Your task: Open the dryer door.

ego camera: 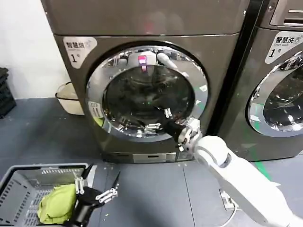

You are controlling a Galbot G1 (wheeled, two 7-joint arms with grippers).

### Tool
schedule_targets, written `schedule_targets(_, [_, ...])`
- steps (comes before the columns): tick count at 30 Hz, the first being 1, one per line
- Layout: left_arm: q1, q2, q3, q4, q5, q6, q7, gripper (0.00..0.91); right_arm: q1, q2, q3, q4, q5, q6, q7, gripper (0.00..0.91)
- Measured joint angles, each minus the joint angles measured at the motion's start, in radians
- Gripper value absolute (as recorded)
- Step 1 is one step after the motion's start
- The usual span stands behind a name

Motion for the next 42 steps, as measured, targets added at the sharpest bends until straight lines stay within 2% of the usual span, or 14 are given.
schedule_targets(31, [-0.001,-0.007,0.001,0.002,0.007,-0.001,0.003,0.907,0.114,0.145,-0.169,-0.092,0.013,-0.037,0.032,0.907])
schedule_targets(42, [-0.002,-0.009,0.0,0.002,0.008,-0.001,0.003,0.907,0.159,0.222,-0.21,-0.148,0.009,-0.036,0.029,0.907])
